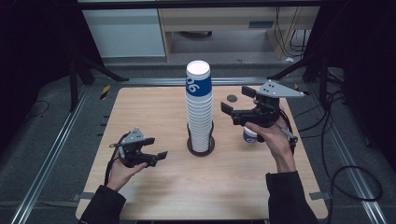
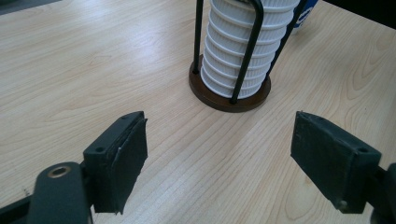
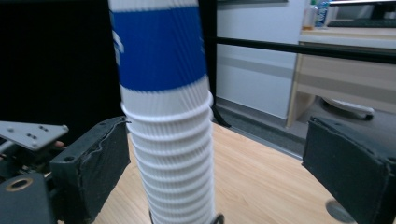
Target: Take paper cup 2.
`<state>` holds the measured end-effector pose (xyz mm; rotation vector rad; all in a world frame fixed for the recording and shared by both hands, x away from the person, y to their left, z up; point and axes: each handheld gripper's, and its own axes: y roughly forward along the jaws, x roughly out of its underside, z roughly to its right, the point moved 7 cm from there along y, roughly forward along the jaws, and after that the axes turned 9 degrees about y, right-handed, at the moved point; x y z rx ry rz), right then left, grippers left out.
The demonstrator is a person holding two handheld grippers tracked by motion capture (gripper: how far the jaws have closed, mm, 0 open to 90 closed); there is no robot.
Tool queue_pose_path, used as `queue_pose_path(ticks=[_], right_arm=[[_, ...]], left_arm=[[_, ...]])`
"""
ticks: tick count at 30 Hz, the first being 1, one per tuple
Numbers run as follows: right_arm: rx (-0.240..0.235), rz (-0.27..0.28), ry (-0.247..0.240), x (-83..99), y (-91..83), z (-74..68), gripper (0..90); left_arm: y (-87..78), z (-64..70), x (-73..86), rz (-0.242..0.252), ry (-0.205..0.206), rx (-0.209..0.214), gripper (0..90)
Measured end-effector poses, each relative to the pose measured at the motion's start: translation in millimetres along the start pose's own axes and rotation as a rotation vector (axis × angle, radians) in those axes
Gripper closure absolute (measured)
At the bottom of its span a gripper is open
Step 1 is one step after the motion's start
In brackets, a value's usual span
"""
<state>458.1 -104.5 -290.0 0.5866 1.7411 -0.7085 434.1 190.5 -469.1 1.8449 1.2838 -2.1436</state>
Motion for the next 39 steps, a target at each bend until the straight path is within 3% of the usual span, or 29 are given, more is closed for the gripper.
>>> queue_pose_path(ticks=[5,14,20,29,39], right_arm=[[-0.056,0.002,-0.009,-11.7,14.7,-16.0,7.0],[-0.088,-0.019,-0.009,-20.4,42.9,-28.4,6.8],[-0.077,-0.051,-0.036,-18.5,60.5,-33.7,6.8],[-0.065,-0.07,-0.029,-17.3,83.5,-34.2,7.0],[-0.037,-0.082,-0.03,-11.6,95.8,-30.3,13.1]], left_arm=[[0.1,-1.0,1.2,-0.004,-0.003,-0.001,18.3],[0.2,-0.3,1.0,-0.004,0.0,0.001,18.3],[-0.1,0.0,0.1,0.002,0.002,0.002,18.3],[0.0,0.7,-0.2,0.002,0.002,0.004,18.3],[0.0,1.2,-0.5,0.005,0.003,0.006,18.3]])
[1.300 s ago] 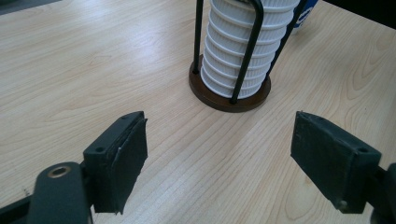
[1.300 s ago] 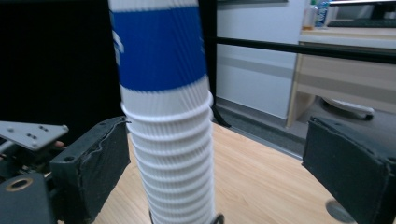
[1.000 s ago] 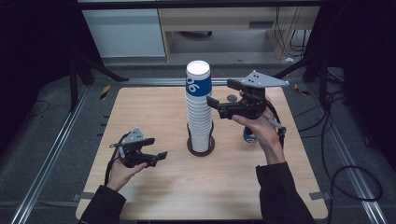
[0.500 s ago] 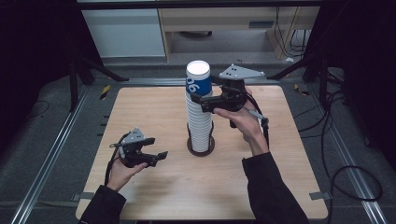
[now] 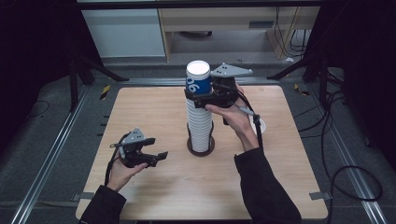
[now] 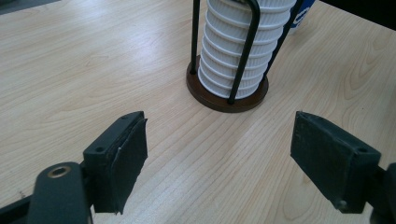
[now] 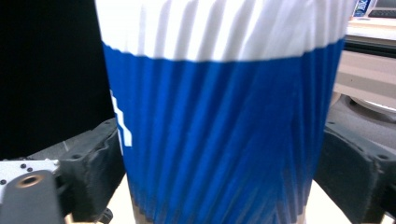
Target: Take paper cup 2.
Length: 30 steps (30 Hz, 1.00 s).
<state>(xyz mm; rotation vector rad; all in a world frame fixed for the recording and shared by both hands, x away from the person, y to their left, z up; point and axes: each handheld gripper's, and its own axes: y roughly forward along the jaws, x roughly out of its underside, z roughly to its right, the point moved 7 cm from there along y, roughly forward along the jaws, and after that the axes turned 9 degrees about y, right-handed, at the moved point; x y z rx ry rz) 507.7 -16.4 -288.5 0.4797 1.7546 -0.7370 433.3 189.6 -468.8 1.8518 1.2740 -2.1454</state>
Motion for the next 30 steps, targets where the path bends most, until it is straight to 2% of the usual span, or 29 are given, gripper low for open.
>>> queue_pose_path(ticks=[4,11,15,18,30], right_arm=[[-0.002,0.005,0.002,0.3,0.0,-0.6,17.5],[0.002,0.007,-0.019,-0.9,-3.2,-2.3,18.4],[-0.007,0.034,-0.022,-6.7,-7.7,-3.5,18.9],[-0.005,0.024,-0.033,-9.4,-9.3,-4.2,19.6],[-0.019,0.063,-0.035,-26.5,-17.1,-8.7,20.7]], left_arm=[[-0.3,-0.1,-0.1,0.001,0.0,-0.001,18.3],[-0.1,-0.1,0.0,0.0,0.0,-0.001,18.4],[-0.1,-0.2,0.1,-0.001,0.0,-0.001,18.4],[-0.3,-0.2,-0.1,0.0,0.001,-0.002,18.4],[-1.9,-1.6,-0.1,0.001,-0.003,-0.006,18.5]])
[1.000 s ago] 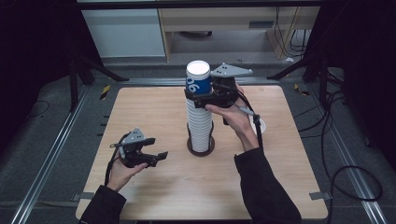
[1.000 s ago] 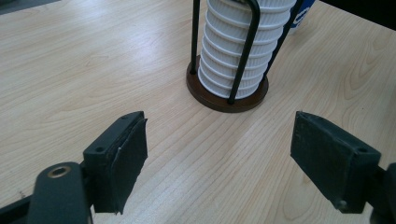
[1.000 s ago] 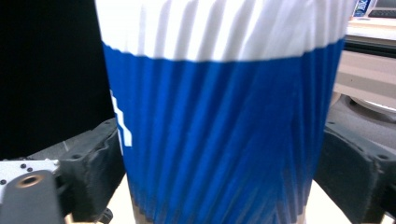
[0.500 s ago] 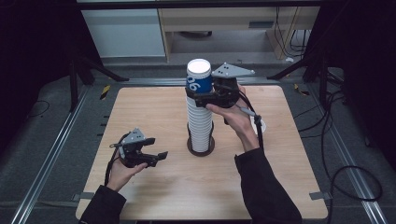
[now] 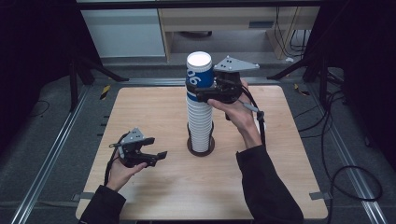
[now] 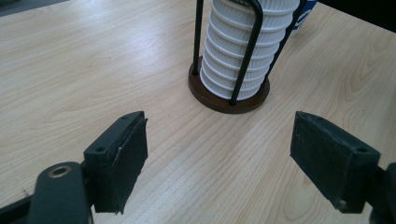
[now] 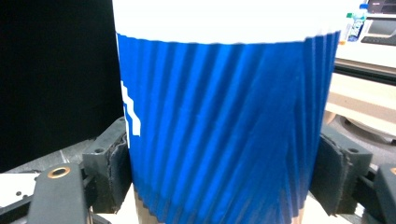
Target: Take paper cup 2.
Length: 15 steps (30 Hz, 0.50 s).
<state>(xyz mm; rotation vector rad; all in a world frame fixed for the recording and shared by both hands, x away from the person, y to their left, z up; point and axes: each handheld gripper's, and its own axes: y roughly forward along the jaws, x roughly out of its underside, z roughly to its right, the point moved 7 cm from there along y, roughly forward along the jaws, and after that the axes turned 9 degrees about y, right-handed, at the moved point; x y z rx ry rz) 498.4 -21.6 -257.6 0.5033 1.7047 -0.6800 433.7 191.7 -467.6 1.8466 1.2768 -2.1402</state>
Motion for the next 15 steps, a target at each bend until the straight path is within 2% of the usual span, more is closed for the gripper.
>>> queue_pose_path(ticks=[15], right_arm=[[0.002,0.051,-0.011,-25.1,-8.3,-3.0,21.0]], left_arm=[[-1.5,-1.2,-0.4,0.008,-0.007,-0.004,18.5]])
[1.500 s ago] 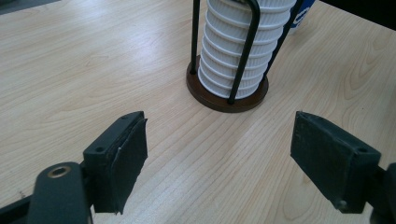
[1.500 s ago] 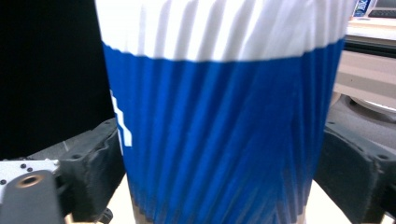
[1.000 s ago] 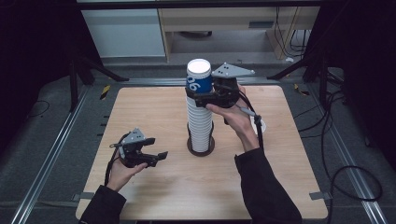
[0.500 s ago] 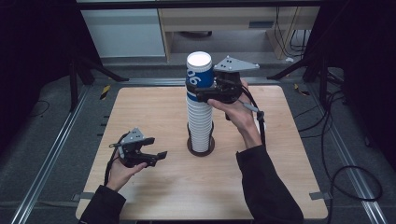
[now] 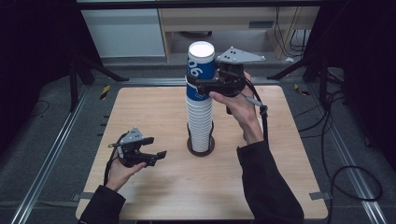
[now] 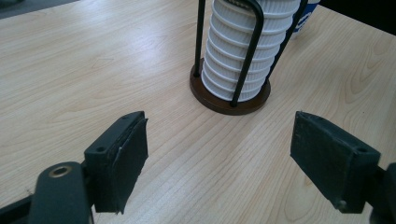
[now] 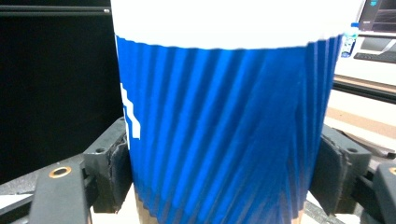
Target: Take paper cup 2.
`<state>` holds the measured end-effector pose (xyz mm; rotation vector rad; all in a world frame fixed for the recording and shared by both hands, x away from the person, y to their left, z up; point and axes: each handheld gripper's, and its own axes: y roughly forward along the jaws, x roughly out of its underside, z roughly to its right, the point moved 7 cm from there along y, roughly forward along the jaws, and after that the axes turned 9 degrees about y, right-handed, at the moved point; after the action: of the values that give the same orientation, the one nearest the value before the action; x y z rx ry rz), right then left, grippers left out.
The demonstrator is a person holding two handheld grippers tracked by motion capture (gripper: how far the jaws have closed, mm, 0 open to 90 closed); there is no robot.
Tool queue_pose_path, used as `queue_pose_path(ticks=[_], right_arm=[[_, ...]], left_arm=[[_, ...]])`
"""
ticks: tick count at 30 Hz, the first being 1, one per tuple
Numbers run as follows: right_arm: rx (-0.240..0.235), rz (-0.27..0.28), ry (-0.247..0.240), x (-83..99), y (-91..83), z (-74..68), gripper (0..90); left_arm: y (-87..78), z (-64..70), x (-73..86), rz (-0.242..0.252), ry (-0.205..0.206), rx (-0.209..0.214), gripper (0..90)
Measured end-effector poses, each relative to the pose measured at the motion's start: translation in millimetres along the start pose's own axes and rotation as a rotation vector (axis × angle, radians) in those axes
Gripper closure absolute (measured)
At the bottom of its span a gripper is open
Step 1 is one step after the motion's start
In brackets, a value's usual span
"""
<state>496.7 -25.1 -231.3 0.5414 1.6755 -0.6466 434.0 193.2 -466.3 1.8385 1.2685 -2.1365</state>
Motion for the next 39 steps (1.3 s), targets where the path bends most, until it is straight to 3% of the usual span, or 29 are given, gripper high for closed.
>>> queue_pose_path(ticks=[11,19,29,39], right_arm=[[-0.003,0.04,-0.016,-16.1,-10.3,-4.1,21.2],[0.023,0.057,-0.021,-17.6,-38.7,4.8,21.1],[0.069,0.035,-0.021,4.5,-76.0,24.2,21.2],[0.079,0.0,0.0,38.9,-92.4,37.2,21.1]], left_arm=[[-2.2,-1.2,-0.8,0.011,-0.003,-0.004,18.7],[-2.9,-1.2,-1.2,0.01,0.001,-0.005,18.6],[-2.4,-0.5,-0.8,0.001,0.004,-0.004,18.5],[-2.6,-1.3,-0.2,0.001,0.0,-0.006,18.6]])
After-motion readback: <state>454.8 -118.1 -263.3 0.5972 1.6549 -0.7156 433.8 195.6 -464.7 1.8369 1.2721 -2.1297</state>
